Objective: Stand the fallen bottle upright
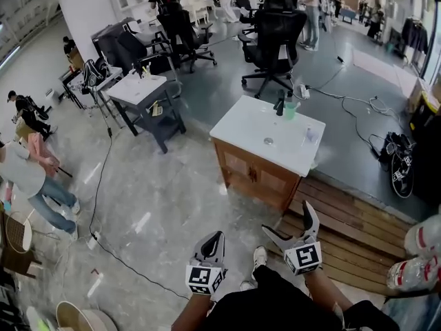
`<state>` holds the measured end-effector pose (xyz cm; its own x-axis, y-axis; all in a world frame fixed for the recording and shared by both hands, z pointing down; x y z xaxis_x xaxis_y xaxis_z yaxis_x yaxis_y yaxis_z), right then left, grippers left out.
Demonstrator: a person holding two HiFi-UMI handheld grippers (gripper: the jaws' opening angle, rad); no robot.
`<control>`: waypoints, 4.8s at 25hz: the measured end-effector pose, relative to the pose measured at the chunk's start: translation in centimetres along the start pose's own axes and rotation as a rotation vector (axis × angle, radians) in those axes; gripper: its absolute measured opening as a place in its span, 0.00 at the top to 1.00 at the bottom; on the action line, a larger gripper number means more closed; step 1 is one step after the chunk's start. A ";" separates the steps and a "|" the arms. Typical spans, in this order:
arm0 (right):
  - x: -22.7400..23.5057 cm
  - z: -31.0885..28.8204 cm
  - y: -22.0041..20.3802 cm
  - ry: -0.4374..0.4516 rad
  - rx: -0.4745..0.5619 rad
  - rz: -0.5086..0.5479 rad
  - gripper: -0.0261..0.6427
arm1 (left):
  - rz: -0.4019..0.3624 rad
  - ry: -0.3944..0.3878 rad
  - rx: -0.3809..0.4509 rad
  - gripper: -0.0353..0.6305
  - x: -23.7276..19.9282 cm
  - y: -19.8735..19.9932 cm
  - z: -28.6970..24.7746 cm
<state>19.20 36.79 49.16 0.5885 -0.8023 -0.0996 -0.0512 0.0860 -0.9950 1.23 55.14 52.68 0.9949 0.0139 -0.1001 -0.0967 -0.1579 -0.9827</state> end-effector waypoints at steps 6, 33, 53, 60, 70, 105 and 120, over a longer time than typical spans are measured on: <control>2.7 -4.6 -1.8 -0.022 -0.037 -0.005 0.07 | -0.006 -0.028 -0.025 0.92 -2.5 0.4 -4.6; 19.7 -28.0 -2.7 -0.107 -0.147 -0.001 0.07 | -0.046 -0.108 -0.039 0.92 -12.3 9.2 -33.2; 28.5 -38.8 -5.0 -0.310 -0.194 -0.029 0.07 | -0.079 -0.330 -0.047 0.92 -19.2 11.4 -51.3; 30.1 -44.8 -5.5 -0.359 -0.261 -0.040 0.07 | -0.094 -0.455 -0.074 0.92 -24.1 13.3 -58.8; 31.9 -51.3 -7.1 -0.473 -0.331 -0.007 0.07 | -0.120 -0.597 -0.091 0.92 -29.8 14.5 -66.5; 48.9 -63.6 -25.0 -0.112 -1.168 0.015 0.21 | -0.062 -0.544 -0.201 0.92 -30.5 12.8 -76.7; 49.9 -63.5 -27.3 -0.096 -1.381 0.080 0.49 | -0.074 -0.498 -0.199 0.92 -31.1 13.2 -77.9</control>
<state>-1.27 -43.08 70.78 0.5957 -0.7749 -0.2113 -0.8026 -0.5637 -0.1952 -28.66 -24.33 55.00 0.8600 0.4906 -0.1406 0.0291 -0.3223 -0.9462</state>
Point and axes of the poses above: the fingertips, and each gripper's own axes: z backward along the fingers, x to its right, y out of its top, the point moved 8 cm from there along z, backward along the fingers, and after that the axes turned 11 degrees about -y, right-handed, at the moved point
